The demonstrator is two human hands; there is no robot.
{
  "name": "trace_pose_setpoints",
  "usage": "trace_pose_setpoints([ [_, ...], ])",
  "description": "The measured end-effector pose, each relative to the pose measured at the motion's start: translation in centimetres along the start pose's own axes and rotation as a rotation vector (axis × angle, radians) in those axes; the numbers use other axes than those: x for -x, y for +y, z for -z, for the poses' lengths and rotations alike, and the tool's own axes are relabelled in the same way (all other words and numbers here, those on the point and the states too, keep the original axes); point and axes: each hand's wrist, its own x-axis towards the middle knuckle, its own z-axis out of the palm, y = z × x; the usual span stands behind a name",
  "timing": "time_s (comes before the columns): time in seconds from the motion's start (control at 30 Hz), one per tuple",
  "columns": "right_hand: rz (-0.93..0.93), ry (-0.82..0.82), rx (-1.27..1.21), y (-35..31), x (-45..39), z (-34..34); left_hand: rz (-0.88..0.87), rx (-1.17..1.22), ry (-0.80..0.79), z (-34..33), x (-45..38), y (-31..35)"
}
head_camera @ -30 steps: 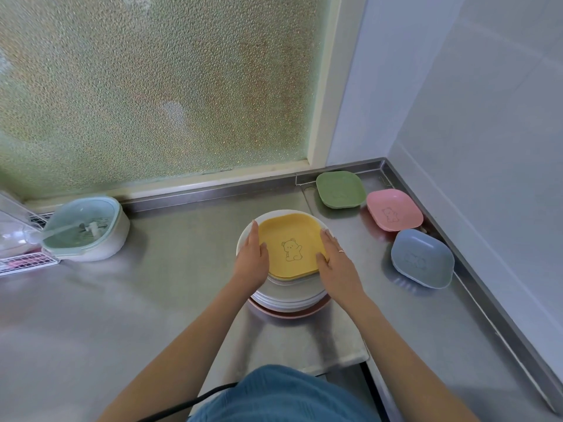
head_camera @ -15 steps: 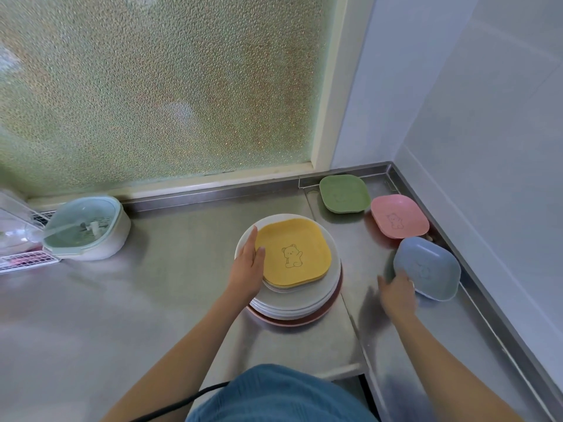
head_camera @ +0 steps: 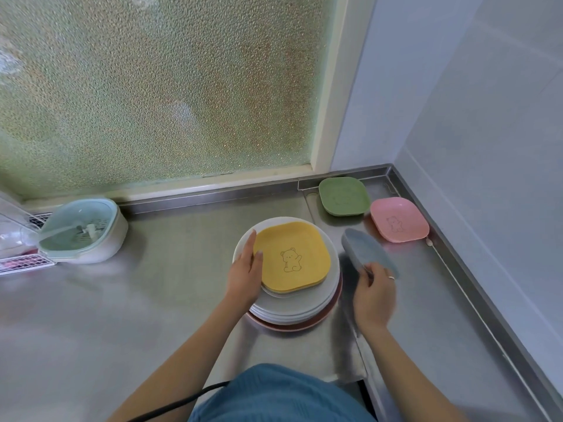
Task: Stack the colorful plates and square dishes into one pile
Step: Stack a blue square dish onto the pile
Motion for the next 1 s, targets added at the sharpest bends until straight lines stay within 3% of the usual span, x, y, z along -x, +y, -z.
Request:
trace_pose_setpoints([
  [0.1, 0.189, 0.089, -0.137, -2.7, 1.3, 0.3, 0.009, 0.009, -0.008, 0.0, 0.0, -0.1],
  [0.2, 0.369, 0.08, -0.18, -5.4, 2.8, 0.6, 0.011, 0.038, -0.01, -0.1, -0.1, -0.1],
  [0.33, 0.609, -0.032, -0.027, -7.6, 4.5, 0.7, 0.03, 0.125, -0.024, 0.0, -0.2, -0.2],
  [0.57, 0.874, -0.272, 0.194, -9.1, 6.5, 0.6, 0.112, 0.394, 0.013, 0.5, 0.0, 1.2],
  [0.67, 0.807, -0.487, 0.253, -10.7, 6.4, 0.2, 0.075, 0.42, 0.01, 0.6, 0.3, 1.4],
  [0.77, 0.701, -0.651, 0.101, -11.4, 4.9, 0.3, 0.087, 0.413, 0.011, 0.7, 0.1, 1.0],
  [0.9, 0.673, -0.24, -0.008, -10.9, 2.3, 1.0, 0.119, 0.47, 0.013, 1.0, -0.6, 1.4],
  [0.93, 0.629, -0.196, 0.015, -10.4, 1.5, 0.8, 0.122, 0.452, 0.008, 1.0, -0.7, 1.6],
  [1.0, 0.49, -0.303, 0.083, -9.5, 0.2, -0.2, 0.118, 0.398, -0.021, 0.7, -0.9, 1.7],
])
